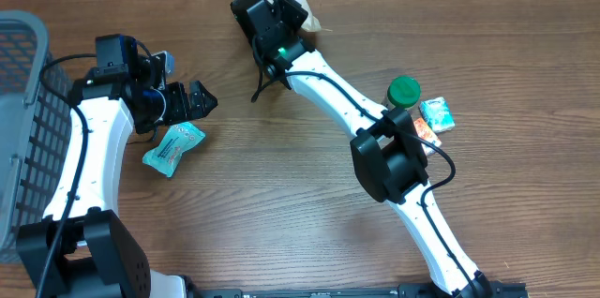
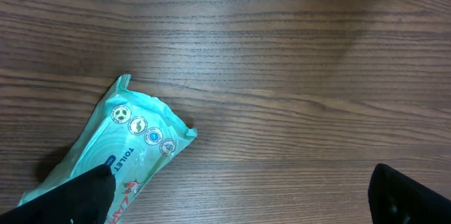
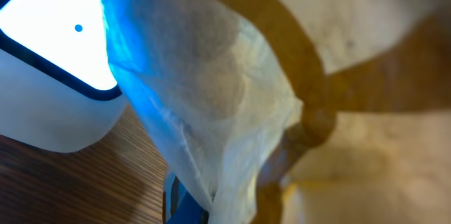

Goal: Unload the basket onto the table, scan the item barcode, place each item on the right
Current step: 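Raise the bread bag to the white scanner with the right gripper, then carry the bread bag right and lower it beside the jar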

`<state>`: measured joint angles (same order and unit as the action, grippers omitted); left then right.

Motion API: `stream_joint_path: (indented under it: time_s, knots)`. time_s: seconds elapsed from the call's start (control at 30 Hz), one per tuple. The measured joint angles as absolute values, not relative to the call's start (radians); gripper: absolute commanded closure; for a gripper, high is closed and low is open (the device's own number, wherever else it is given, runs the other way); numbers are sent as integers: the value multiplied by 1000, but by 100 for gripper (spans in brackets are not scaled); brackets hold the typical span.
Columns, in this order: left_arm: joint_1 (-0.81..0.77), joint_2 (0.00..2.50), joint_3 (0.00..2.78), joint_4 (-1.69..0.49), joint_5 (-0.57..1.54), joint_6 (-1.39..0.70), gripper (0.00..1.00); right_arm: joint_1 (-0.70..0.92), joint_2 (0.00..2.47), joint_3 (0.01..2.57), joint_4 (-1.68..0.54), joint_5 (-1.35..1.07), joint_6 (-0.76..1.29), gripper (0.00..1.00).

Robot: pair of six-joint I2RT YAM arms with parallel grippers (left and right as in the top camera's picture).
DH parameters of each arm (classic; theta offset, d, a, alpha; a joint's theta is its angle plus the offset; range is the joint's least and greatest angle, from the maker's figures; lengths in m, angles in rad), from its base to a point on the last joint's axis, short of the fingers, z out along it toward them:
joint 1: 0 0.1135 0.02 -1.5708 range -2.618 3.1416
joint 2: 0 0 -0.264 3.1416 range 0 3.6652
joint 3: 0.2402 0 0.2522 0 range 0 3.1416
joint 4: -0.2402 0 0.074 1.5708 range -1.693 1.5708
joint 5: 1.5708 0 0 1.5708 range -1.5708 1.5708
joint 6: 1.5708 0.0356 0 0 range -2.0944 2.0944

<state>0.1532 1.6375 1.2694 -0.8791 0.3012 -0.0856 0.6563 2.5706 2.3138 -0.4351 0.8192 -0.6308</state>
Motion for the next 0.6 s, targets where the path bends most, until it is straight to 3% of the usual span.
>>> stream_joint_path:
  time_s: [0.17,0.33,0.6]
  knots:
    - [153,1637,1269,-879,301,-86,0,657,2567,2314,-471,811,-575,96]
    - [153,1637,1269,-879,301,-86,0,646,2476,2307,-704,685,-444,96]
    - [153,1637,1269,-879,301,-86,0,519,2030,2311,-1071,336,-120,96]
